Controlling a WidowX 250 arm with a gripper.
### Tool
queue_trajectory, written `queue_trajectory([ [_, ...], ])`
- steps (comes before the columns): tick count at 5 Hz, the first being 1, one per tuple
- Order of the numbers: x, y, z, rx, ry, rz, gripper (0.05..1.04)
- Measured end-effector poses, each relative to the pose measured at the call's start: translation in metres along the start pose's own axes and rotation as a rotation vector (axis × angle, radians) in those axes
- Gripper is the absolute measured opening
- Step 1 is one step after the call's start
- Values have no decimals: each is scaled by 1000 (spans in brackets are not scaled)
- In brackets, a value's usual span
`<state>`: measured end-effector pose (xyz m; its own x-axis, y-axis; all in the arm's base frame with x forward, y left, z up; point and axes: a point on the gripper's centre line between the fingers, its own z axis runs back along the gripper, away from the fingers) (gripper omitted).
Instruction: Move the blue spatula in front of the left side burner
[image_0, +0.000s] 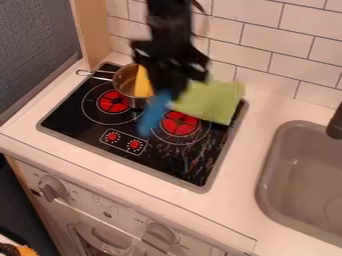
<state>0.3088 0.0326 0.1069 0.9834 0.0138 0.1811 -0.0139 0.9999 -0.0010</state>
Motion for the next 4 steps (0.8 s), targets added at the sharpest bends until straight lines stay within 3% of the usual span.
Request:
queue_trajectory([
  [2, 0, 85, -24, 74, 78, 16, 337],
  [4, -15, 125, -45, 120, 74, -52, 337],
])
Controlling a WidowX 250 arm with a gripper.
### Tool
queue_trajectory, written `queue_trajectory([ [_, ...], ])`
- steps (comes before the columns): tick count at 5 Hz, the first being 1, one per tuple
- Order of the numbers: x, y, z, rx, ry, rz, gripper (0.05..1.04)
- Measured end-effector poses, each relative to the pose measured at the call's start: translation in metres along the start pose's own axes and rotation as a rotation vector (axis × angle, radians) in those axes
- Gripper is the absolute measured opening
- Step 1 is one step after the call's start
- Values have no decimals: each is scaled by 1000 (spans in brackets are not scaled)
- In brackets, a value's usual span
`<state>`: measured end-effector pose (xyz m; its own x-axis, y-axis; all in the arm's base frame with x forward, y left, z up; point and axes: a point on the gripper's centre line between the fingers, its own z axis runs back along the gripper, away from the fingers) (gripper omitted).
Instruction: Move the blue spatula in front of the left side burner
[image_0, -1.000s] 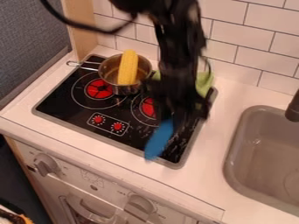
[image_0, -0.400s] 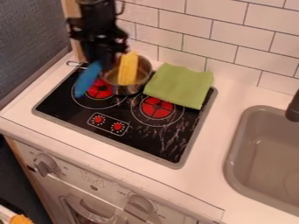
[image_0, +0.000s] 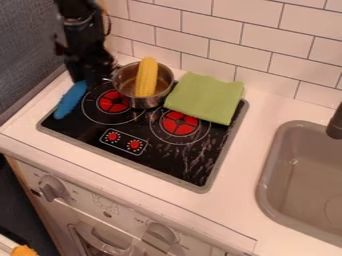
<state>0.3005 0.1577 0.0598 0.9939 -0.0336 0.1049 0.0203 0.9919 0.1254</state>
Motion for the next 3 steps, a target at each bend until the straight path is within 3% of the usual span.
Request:
queue_trajectory([
  [1, -18, 12, -11, -19, 0, -3, 337],
  [3, -22, 9, -20, -16, -14, 13, 337],
])
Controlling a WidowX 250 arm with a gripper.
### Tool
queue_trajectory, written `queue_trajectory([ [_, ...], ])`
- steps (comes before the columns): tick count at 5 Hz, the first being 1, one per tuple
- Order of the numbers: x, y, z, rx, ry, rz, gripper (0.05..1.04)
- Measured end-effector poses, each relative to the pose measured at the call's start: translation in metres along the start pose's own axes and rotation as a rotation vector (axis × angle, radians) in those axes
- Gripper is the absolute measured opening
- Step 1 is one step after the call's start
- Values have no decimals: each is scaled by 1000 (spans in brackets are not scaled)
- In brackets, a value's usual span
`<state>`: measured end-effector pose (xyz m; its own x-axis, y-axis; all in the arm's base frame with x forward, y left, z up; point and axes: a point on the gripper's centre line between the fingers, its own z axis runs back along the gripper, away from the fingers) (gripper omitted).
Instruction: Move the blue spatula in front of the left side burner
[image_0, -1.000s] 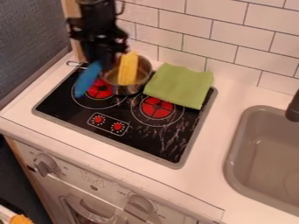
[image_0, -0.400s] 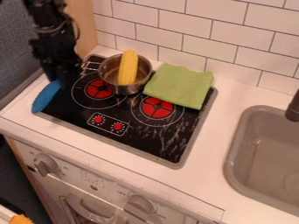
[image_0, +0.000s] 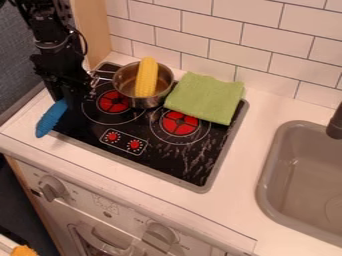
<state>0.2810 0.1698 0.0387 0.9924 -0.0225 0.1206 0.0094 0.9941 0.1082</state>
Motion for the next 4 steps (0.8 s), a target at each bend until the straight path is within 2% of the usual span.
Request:
queue_trajectory([
  [2, -2, -3, -9, -16, 8, 9, 337],
  [3, -11, 0, -12, -29, 21, 19, 337],
  [4, -13, 2, -12, -38, 23, 34, 412],
])
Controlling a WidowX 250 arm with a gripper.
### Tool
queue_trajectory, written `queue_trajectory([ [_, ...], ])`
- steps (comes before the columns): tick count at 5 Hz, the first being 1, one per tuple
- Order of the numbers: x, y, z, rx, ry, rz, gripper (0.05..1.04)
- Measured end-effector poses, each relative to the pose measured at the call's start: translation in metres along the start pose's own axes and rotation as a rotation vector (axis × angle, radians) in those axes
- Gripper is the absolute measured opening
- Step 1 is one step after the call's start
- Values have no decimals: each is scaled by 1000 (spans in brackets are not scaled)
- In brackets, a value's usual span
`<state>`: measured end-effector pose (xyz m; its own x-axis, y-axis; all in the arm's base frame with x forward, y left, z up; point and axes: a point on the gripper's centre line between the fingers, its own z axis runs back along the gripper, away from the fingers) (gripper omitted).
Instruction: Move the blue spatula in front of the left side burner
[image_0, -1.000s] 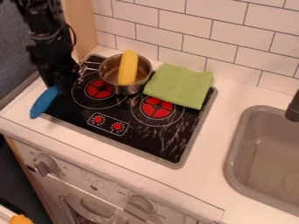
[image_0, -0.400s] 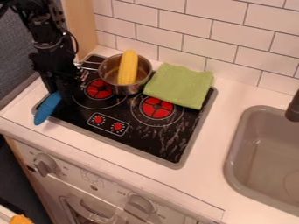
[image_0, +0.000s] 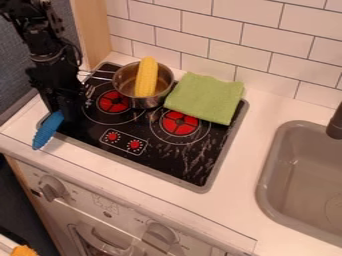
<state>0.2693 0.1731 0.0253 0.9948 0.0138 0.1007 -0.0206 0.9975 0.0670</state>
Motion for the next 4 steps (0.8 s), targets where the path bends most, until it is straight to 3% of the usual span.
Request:
queue_trajectory([
  [2, -3, -1, 1, -9, 27, -3, 980],
  [4, 10, -25, 5, -11, 48, -98, 1004],
])
